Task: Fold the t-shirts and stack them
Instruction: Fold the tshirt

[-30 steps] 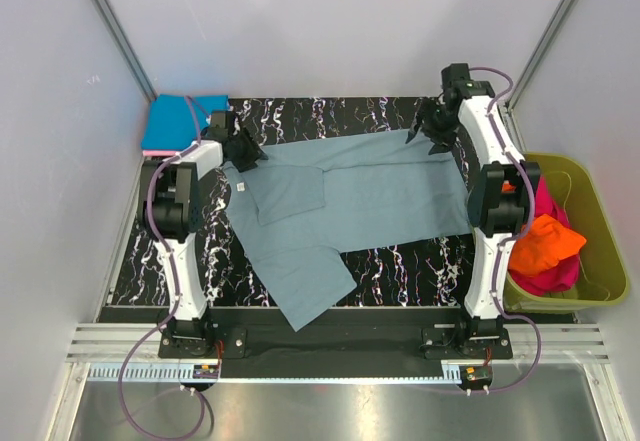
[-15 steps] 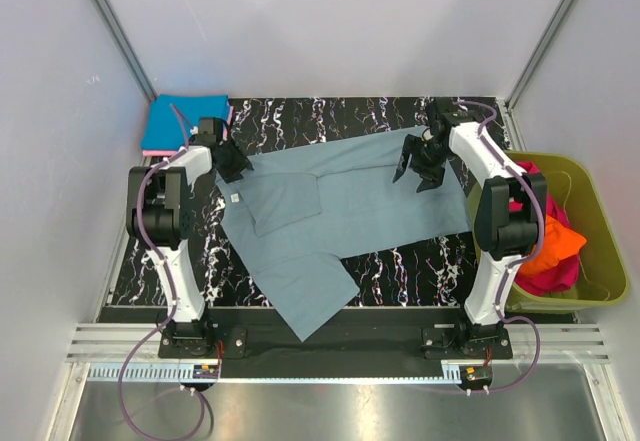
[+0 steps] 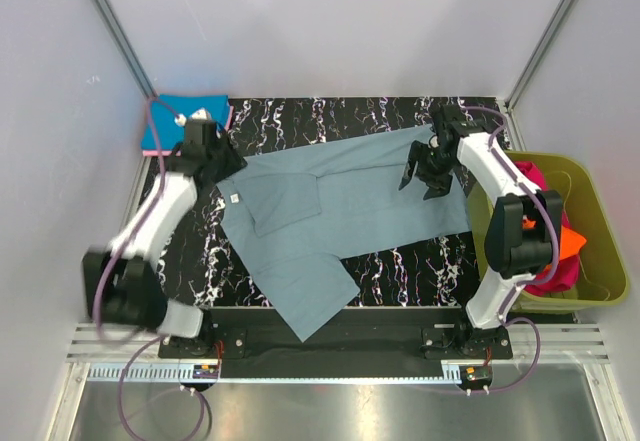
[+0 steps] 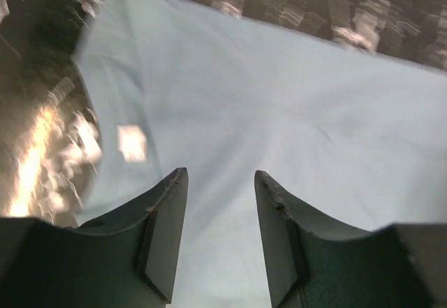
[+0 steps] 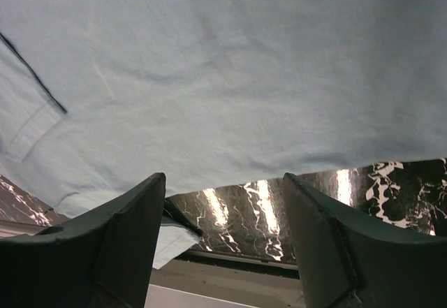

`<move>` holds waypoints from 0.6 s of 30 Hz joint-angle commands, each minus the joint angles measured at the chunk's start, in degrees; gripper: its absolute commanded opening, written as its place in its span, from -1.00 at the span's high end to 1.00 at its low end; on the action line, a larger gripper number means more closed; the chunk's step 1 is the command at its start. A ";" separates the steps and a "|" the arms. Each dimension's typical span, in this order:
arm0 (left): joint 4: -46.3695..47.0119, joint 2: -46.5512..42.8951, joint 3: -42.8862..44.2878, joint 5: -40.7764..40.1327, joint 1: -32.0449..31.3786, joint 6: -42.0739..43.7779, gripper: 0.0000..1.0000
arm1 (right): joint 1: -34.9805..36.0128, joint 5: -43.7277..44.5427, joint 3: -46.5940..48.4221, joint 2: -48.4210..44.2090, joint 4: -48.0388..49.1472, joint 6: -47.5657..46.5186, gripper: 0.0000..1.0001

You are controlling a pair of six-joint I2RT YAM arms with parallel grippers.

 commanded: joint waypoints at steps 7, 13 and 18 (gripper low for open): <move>-13.27 -36.83 -29.69 -4.30 -19.36 -16.04 0.17 | -0.17 -0.55 -5.59 -6.05 1.70 0.96 -0.50; -18.22 -45.56 -38.84 -3.51 -28.41 -27.03 0.16 | -0.17 -1.61 -7.87 -7.90 2.23 0.44 -0.50; -16.98 -40.74 -41.50 -3.41 -33.08 -31.60 0.17 | -0.17 -2.57 -11.04 -8.87 3.19 0.61 -0.50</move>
